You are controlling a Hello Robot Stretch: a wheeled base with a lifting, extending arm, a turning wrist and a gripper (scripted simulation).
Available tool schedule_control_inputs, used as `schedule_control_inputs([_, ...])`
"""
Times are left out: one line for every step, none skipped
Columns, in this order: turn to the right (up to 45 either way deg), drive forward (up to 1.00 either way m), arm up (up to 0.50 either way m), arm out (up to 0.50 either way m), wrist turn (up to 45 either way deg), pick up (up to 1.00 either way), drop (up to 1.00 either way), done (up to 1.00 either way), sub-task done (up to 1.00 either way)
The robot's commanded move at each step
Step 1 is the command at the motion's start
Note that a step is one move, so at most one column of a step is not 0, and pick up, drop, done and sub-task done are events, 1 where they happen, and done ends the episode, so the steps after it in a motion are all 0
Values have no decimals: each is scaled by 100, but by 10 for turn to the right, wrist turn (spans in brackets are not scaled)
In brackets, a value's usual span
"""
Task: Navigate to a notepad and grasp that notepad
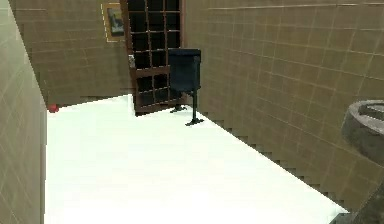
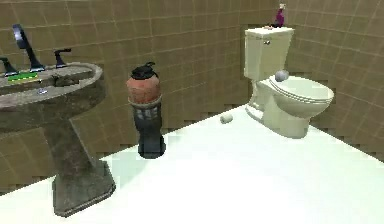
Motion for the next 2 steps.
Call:
schedule_control_inputs([0,65,0,0,0,0,0,0,0])
schedule_control_inputs([-360,0,0,0,0,0,0,0,0])
